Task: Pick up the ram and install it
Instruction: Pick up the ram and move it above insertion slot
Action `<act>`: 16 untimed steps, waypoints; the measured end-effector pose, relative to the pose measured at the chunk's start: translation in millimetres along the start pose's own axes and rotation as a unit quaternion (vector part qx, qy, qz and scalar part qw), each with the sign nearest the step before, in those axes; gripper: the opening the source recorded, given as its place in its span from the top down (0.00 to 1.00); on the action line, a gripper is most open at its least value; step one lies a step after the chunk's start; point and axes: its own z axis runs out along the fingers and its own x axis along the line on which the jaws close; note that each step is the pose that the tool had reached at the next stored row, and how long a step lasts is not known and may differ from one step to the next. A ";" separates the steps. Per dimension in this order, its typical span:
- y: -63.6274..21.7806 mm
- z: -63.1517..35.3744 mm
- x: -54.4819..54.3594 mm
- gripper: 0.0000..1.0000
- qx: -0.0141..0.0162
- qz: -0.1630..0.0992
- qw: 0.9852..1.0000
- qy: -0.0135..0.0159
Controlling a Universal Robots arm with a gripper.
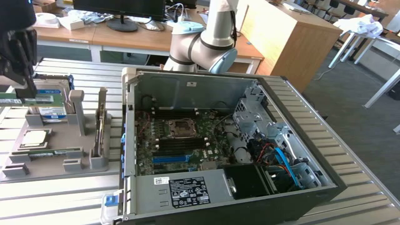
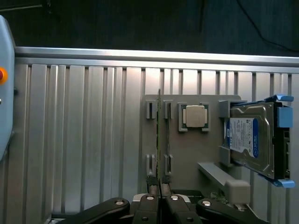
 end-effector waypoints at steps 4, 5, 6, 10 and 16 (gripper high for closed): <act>0.1 -8.4 -0.1 0.89 0.000 0.000 1.000 0.000; 0.1 -10.2 -0.2 0.89 0.000 0.000 1.000 0.000; 0.1 -12.0 -0.2 0.89 0.000 0.000 1.000 0.000; 0.2 -13.9 -0.2 0.89 0.000 0.000 1.000 0.000; -0.2 -14.2 -0.2 0.89 0.000 0.000 1.000 0.000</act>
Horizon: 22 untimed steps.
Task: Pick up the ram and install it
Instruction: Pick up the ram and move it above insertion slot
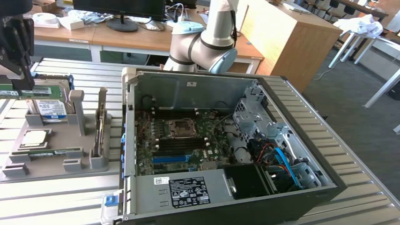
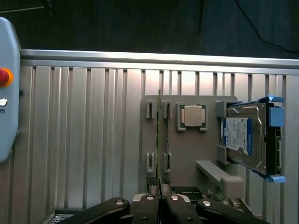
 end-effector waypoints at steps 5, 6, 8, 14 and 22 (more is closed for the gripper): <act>-3.9 0.0 0.1 0.89 0.000 0.000 1.000 0.000; -5.1 0.0 0.1 0.89 0.000 0.000 1.000 0.000; -7.7 -0.1 0.1 0.89 0.000 0.000 1.000 0.000; -17.1 -0.4 0.2 0.89 0.000 0.000 1.000 0.000; -26.9 -0.7 0.3 0.89 0.000 0.000 1.000 0.000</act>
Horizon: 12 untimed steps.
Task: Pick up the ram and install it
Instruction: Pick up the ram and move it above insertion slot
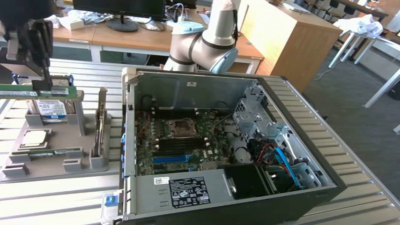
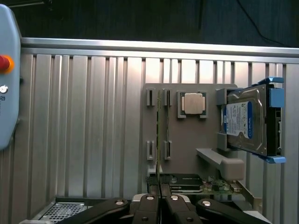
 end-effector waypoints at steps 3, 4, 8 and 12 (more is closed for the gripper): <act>-3.4 -0.1 0.0 0.89 0.000 0.000 1.000 0.000; -4.4 -0.2 0.0 0.89 0.000 0.000 1.000 0.000; -9.1 -0.3 0.1 0.89 0.000 0.000 1.000 0.000; -13.9 -0.5 0.2 0.89 0.000 0.000 1.000 0.000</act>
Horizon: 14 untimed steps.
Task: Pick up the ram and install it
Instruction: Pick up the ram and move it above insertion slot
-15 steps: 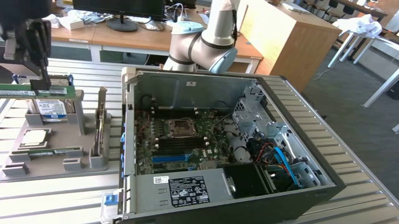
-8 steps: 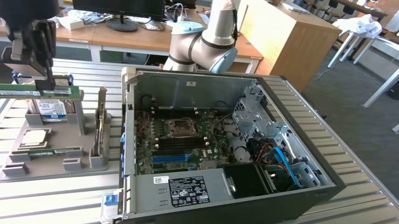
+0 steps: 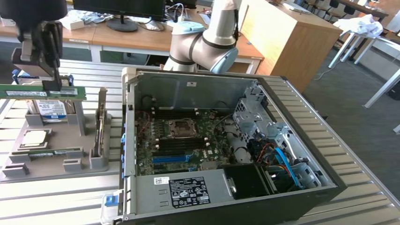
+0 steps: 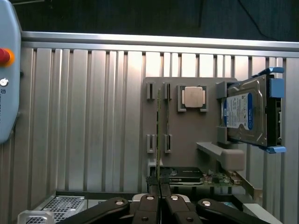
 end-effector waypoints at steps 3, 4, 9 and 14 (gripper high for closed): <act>-3.7 -0.1 0.0 0.89 0.000 0.000 1.000 0.000; -5.0 -0.1 0.0 0.89 0.000 0.000 1.000 0.000; -10.9 -0.3 0.1 0.89 0.000 0.000 1.000 0.000; -17.8 -0.6 0.2 0.89 0.000 0.000 1.000 0.000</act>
